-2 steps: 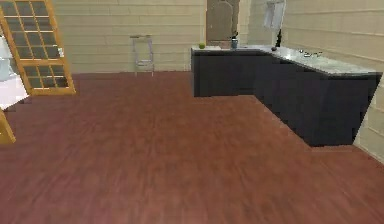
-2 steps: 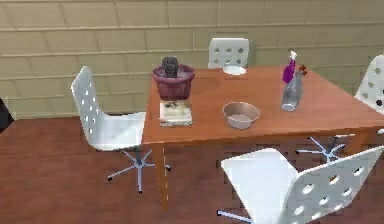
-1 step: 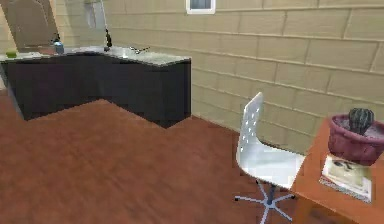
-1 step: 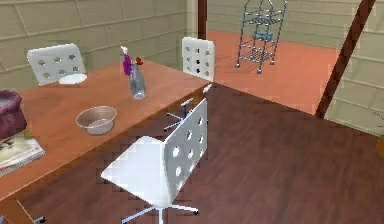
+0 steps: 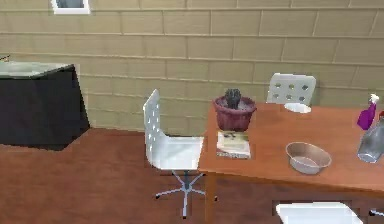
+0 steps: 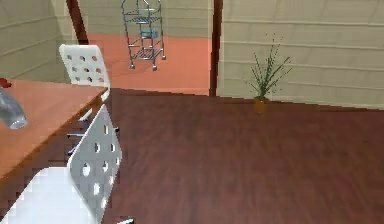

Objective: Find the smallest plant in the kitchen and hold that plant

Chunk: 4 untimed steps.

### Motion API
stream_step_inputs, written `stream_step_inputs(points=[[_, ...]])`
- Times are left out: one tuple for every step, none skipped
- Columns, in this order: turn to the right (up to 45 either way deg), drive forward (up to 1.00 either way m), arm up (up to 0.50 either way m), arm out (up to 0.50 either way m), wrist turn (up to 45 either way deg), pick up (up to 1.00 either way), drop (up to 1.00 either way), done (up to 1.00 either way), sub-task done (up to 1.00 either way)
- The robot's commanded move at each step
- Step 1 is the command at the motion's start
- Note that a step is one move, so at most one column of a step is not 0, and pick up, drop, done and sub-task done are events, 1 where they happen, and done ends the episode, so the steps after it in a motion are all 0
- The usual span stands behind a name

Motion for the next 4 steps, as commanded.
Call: stream_step_inputs(points=[[0.0, 0.6, 0.0, 0.0, 0.0, 0.0, 0.0, 0.0, 0.0], [-45.0, 0.0, 0.0, 0.0, 0.0, 0.0, 0.0, 0.0, 0.0], [-18.0, 0.0, 0.0, 0.0, 0.0, 0.0, 0.0, 0.0, 0.0], [0.0, 0.0, 0.5, 0.0, 0.0, 0.0, 0.0, 0.0, 0.0]])
